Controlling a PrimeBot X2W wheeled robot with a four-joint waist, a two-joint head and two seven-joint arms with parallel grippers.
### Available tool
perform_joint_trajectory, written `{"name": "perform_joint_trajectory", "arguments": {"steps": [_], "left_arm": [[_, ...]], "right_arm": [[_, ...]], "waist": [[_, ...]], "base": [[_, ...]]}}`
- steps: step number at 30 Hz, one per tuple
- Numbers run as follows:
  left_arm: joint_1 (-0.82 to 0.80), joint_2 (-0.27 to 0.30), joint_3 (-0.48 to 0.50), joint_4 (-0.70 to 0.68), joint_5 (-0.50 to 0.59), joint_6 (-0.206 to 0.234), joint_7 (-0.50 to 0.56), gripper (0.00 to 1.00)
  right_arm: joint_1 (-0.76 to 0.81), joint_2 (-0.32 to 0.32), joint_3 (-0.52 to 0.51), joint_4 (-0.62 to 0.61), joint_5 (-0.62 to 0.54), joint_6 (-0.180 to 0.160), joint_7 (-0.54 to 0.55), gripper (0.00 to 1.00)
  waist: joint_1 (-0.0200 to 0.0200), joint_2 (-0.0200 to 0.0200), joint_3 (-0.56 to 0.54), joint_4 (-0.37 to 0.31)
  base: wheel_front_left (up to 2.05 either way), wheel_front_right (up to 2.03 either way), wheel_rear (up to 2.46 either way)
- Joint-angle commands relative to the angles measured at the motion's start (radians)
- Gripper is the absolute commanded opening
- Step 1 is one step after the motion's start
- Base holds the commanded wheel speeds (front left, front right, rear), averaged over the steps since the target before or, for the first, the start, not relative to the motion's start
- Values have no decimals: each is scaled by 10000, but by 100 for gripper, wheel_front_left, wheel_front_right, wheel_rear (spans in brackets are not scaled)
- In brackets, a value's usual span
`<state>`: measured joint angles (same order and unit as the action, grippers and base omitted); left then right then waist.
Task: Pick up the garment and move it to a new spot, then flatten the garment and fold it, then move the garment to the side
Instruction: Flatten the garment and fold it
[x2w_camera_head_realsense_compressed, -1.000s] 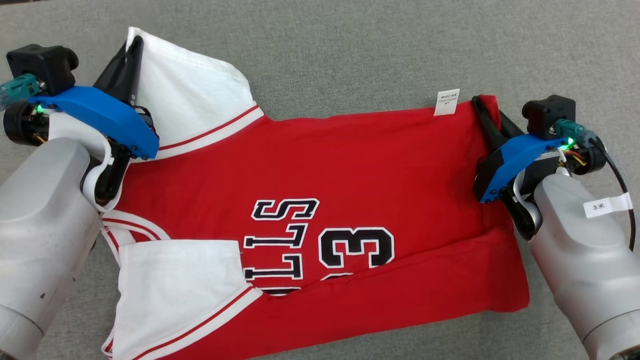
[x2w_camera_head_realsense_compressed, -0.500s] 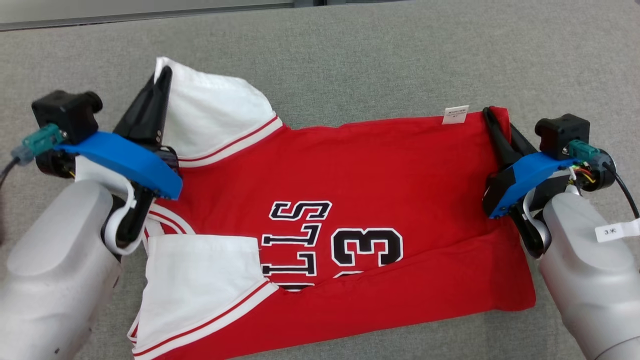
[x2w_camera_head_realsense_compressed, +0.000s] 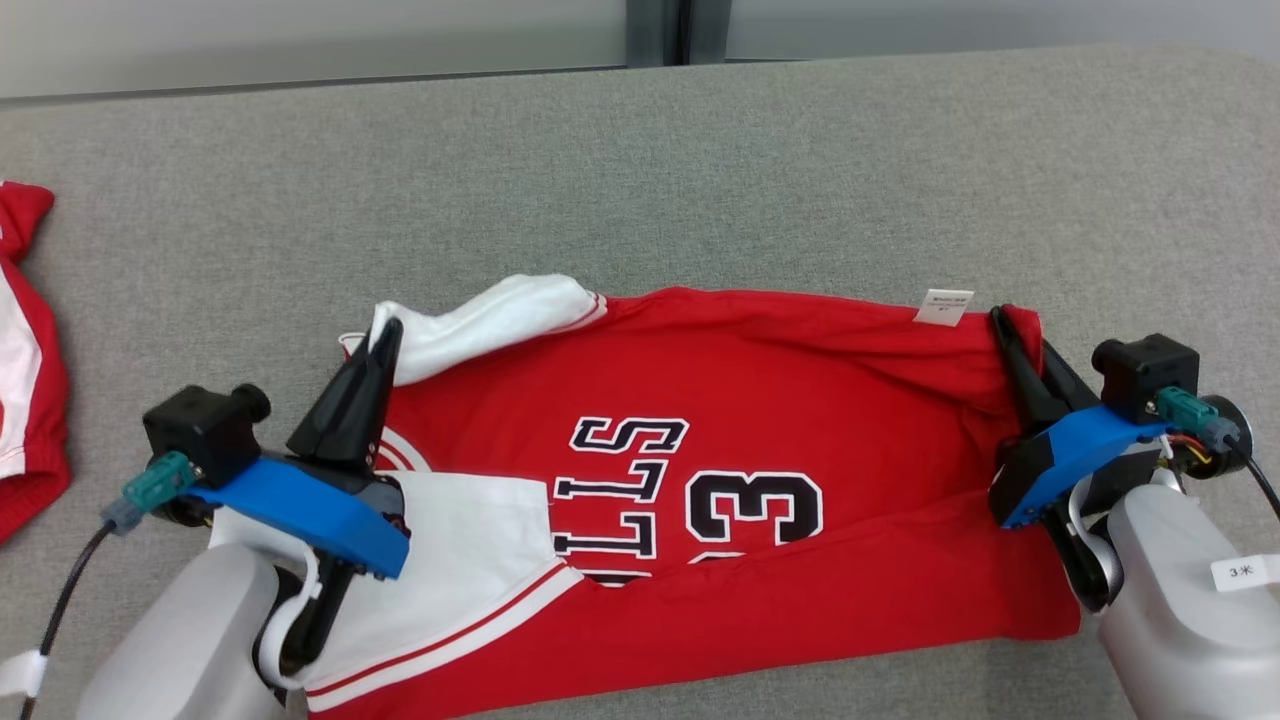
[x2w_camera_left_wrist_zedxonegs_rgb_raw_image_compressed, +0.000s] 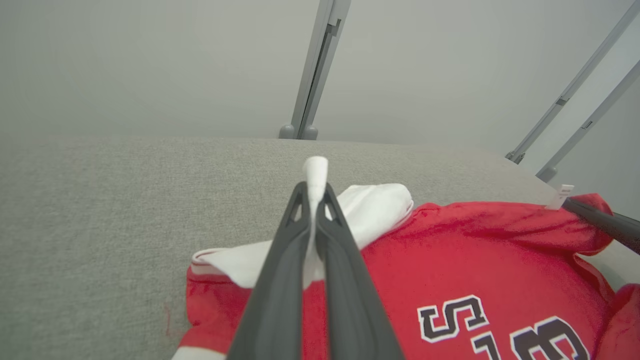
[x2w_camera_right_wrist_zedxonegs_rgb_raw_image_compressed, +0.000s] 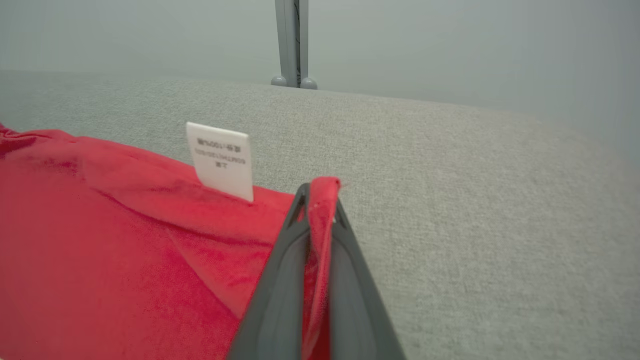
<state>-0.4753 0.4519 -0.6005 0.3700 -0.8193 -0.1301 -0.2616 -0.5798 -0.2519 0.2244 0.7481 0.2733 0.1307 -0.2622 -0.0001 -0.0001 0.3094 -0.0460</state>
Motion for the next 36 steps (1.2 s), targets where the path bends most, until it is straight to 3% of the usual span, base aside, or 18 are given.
{"name": "perform_joint_trajectory", "arguments": {"steps": [1,25,26,27,28,29,30,31,32,36], "left_arm": [[380,-36,47,-113,185,-5,-45,0],[3773,-799,1558,-1084,828,54,-46,0],[3880,-862,1616,-1067,809,51,-46,0],[3880,-862,1616,-1067,809,51,-46,0],[4048,-956,1774,-1049,871,66,-46,0],[4048,-956,1774,-1049,871,66,-46,0],[4100,-1019,1926,-1074,923,90,-46,14],[4181,-1069,2053,-1113,989,87,-46,82],[4255,-1139,2211,-1164,1075,99,-46,100],[4471,-1496,3060,-1511,1564,121,-46,100]], "right_arm": [[371,-37,-96,-152,-98,1,-32,0],[3459,330,-1507,-2385,-230,1,-35,0],[3578,363,-1557,-2500,-250,1,-35,13],[3578,363,-1557,-2500,-250,1,-35,13],[3826,415,-1693,-2690,-253,1,-35,98],[3826,415,-1693,-2690,-253,1,-35,98],[3916,441,-1786,-2834,-237,1,-35,100],[3996,441,-1864,-2967,-247,1,-33,100],[4070,438,-1921,-3121,-250,1,-35,100],[4289,370,-2123,-3759,-228,1,-33,100]], "waist": [[1,1,-108,58],[1,1,-884,335],[1,1,-917,326],[1,1,-917,326],[1,1,-983,307],[1,1,-983,307],[1,1,-1021,307],[1,1,-1061,304],[1,1,-1096,296],[1,1,-1210,280]], "base": [[0,0,0],[0,0,0],[0,0,0],[0,0,0],[0,0,0],[0,0,0],[0,0,0],[0,0,0],[0,0,0],[0,0,0]]}}
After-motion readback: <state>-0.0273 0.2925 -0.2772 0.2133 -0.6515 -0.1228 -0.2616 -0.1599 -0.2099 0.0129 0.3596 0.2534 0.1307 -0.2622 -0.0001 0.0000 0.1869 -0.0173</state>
